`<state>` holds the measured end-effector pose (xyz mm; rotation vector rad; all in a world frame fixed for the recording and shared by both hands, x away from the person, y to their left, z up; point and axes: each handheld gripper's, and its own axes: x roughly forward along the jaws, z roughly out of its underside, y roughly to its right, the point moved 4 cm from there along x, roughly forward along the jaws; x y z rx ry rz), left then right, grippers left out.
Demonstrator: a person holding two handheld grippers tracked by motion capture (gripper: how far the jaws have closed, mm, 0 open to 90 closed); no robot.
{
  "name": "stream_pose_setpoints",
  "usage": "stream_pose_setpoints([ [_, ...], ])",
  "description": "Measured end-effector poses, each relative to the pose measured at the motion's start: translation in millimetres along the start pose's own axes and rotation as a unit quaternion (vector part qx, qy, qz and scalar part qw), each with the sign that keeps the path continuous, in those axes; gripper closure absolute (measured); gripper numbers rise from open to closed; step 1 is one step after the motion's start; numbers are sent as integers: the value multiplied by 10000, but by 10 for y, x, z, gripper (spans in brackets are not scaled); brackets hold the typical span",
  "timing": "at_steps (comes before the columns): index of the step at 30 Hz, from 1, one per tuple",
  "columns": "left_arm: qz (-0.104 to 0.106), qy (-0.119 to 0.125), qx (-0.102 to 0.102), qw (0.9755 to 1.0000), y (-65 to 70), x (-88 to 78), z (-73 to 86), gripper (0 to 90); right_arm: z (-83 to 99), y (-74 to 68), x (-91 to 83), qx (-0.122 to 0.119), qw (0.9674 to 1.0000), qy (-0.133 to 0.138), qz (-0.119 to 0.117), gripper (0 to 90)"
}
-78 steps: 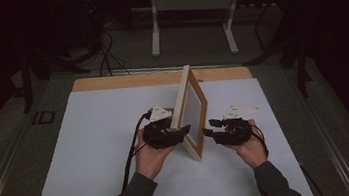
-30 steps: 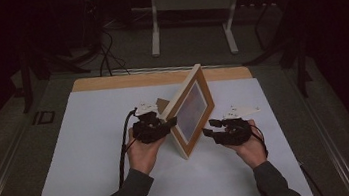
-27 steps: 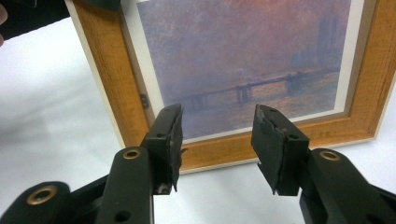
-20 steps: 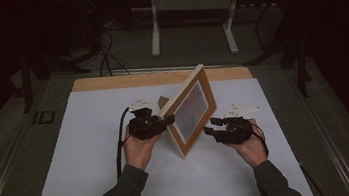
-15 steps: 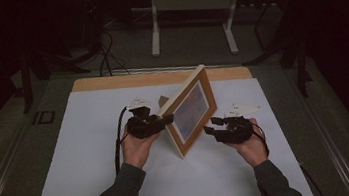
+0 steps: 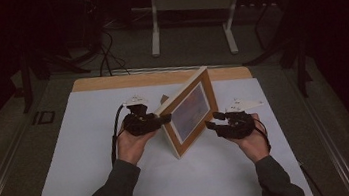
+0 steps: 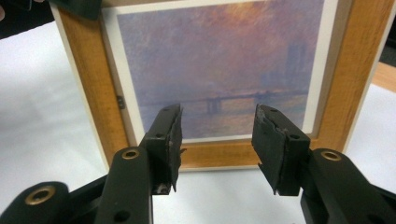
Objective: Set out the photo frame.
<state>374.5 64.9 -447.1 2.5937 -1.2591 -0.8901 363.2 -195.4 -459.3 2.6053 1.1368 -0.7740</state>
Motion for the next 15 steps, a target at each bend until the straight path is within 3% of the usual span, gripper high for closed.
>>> stream_pose_setpoints([
  [15,261,-98,71,9996,-111,-51,-13,713,-166,173,15,84,9997,54,230,526],
])
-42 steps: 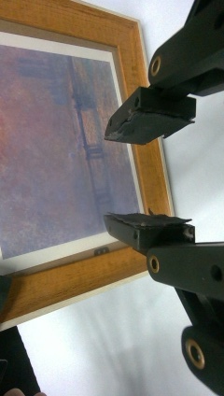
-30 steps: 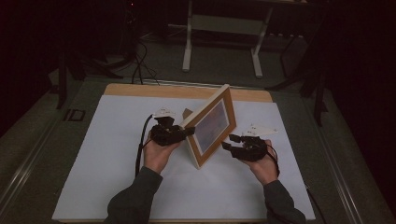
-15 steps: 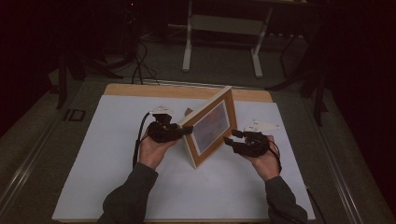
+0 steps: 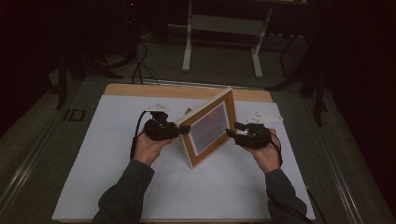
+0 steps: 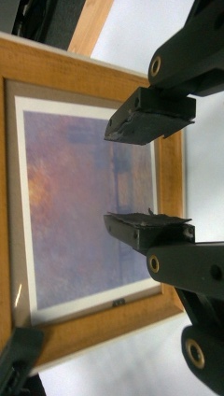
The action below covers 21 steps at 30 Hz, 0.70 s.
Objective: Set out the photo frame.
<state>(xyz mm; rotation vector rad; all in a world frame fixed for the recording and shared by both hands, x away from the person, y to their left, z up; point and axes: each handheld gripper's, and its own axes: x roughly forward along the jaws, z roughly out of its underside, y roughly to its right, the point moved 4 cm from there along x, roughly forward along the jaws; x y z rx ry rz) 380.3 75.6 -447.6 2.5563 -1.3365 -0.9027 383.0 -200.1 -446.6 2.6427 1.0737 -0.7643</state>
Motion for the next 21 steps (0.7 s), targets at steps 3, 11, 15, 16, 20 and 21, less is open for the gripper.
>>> stream_pose_setpoints([
  [3,-16,-44,63,10000,-18,-6,-13,712,-22,40,25,20,10000,-27,69,525],
  [11,57,-119,174,9998,-47,-10,-30,709,-67,153,117,135,9996,-56,231,518],
  [15,155,-143,182,9996,-80,-17,-36,710,-86,212,161,283,9993,12,236,497],
  [16,155,-143,182,9996,-80,-17,-36,710,-90,222,174,300,9993,0,232,493],
  [20,267,-197,170,9993,-107,-25,-48,711,-116,269,222,347,9990,-17,274,479],
  [21,278,-217,183,9992,-114,-28,-51,711,-124,284,229,350,9990,-27,287,473],
])
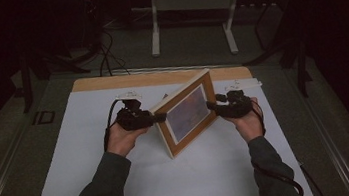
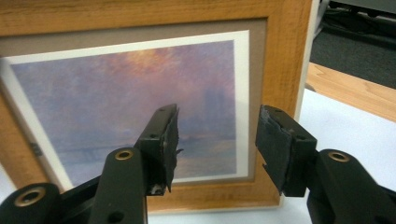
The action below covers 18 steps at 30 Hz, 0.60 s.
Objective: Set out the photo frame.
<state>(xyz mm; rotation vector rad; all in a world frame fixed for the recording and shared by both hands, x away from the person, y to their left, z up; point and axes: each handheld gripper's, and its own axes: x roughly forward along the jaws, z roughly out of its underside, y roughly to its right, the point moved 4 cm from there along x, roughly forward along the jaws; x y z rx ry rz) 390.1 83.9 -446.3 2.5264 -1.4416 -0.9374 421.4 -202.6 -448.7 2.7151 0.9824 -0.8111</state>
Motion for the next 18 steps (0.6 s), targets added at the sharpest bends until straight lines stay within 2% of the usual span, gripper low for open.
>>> stream_pose_setpoints([
  [4,95,-46,23,9999,-30,-11,-9,712,-38,76,30,75,9999,3,72,437],
  [9,219,-74,65,9997,-75,-19,-18,712,-77,149,83,123,9999,-12,54,380],
  [12,360,-122,139,9992,-95,-20,-27,712,-112,226,159,217,9998,-27,-44,314],
  [18,522,-218,269,9980,-112,-7,-50,712,-124,290,246,256,9994,-44,-221,223],
])
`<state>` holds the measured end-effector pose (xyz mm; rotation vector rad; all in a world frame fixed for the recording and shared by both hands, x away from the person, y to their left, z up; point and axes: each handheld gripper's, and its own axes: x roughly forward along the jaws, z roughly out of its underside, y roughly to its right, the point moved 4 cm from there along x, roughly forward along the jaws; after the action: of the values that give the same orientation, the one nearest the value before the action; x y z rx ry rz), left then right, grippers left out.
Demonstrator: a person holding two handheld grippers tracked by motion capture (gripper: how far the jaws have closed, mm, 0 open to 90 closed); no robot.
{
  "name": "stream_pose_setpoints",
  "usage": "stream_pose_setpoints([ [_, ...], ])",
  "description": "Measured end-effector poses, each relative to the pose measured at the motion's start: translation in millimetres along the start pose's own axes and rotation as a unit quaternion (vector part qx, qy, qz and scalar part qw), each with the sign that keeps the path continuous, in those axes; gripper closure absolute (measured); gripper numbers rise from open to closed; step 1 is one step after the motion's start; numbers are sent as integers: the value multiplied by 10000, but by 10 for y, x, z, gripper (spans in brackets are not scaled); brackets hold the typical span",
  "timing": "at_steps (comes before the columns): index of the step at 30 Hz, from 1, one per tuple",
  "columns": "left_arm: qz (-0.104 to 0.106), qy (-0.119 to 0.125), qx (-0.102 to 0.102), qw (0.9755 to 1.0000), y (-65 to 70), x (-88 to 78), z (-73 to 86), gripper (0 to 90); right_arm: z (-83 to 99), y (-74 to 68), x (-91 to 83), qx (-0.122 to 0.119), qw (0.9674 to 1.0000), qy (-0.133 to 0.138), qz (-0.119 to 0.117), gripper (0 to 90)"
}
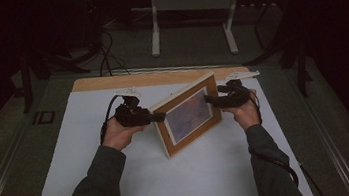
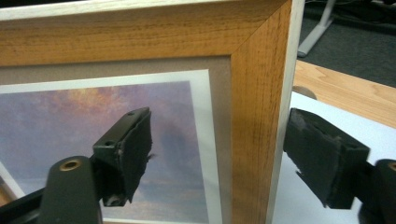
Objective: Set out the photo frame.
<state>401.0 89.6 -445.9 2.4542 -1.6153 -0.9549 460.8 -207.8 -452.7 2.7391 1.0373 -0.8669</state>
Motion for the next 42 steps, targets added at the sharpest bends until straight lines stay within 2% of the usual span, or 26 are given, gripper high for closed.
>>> stream_pose_setpoints([
  [6,219,-50,165,9996,-21,17,-16,713,52,96,45,146,9997,-36,-178,174],
  [10,361,-143,250,9989,-52,26,-37,712,89,157,85,360,9982,-43,-486,154],
  [13,443,-206,303,9983,-80,33,-53,711,124,167,87,503,9950,-46,-857,208],
  [14,447,-219,311,9983,-88,32,-57,711,139,165,87,486,9948,-60,-892,210],
  [19,277,-171,287,9991,-145,8,-63,714,206,183,20,599,9941,23,-908,316],
  [23,65,-65,163,9998,-227,-41,-65,714,266,157,-51,534,9946,27,-895,419],
  [24,70,-9,105,9999,-251,-54,-64,715,286,143,-72,515,9946,36,-898,447],
  [29,102,118,133,9998,-320,-73,-57,697,392,87,-161,475,9945,181,-913,540],
  [32,140,208,64,9997,-365,-80,-59,671,446,54,-210,465,9940,218,-961,583],
  [35,156,224,67,9996,-381,-85,-61,654,478,22,-246,410,9946,220,-930,600],
  [36,108,252,72,9996,-389,-80,-71,642,512,-20,-278,357,9955,255,-841,614],
  [42,84,331,-4,9994,-420,-89,-75,612,553,-99,-306,370,9963,326,-703,628],
])
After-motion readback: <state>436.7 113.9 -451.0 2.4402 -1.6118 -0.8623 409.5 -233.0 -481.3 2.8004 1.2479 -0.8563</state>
